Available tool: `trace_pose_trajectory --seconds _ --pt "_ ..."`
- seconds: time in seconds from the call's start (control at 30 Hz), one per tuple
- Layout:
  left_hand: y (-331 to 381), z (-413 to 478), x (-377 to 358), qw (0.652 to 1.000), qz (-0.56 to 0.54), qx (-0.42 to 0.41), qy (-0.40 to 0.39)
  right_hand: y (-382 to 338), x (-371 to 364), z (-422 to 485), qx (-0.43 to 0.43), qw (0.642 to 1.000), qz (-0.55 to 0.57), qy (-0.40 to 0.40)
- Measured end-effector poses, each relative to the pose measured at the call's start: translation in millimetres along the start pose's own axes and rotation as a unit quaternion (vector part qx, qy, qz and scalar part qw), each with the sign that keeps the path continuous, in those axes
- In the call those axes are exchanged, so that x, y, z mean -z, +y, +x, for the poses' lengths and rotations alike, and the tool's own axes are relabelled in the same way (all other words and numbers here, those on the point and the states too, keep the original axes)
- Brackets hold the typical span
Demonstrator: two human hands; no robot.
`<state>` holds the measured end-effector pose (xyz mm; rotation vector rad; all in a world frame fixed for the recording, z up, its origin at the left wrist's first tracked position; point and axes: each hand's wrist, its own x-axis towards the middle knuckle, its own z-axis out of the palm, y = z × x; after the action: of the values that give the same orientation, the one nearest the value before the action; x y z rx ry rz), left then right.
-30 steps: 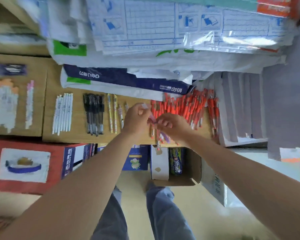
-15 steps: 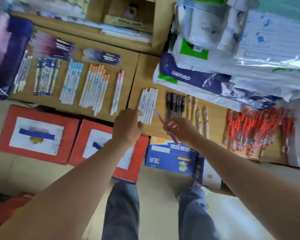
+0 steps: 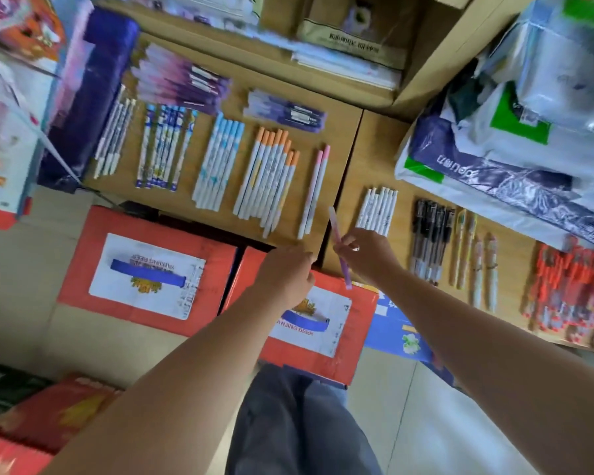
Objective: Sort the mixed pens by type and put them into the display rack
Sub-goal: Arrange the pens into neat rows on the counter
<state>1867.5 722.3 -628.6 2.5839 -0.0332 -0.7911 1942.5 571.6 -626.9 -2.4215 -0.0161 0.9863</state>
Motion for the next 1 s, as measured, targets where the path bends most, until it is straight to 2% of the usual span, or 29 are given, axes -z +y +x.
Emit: trace_pose_trajectory --seconds 0.2,0.47,0.57,0.83,1.0 --pt "-8.6 -1.8 10.9 0.998 -0.064 0.022 0.01 -8.3 7.0 12.5 0.006 1.0 -0.026 0.009" --pt "-68.3 -17.3 64.5 0.984 -0.06 0.089 0.142 -75.2 11.6 29.7 0.091 0.996 0.005 0.009" --pt "-107.1 -16.1 81.8 0.978 -0.034 0.123 0.164 -111.3 3.8 42.0 0.114 0.993 0.002 -0.004" --pt "-210.2 2.2 136.1 0.97 0.024 0.18 0.161 -209.8 -31.5 102.2 0.167 0.983 0.033 0.062" --pt "-256.6 18.3 149.2 0.981 0.011 0.148 0.125 -268.2 -52.8 144.4 0.175 0.979 0.003 0.105"
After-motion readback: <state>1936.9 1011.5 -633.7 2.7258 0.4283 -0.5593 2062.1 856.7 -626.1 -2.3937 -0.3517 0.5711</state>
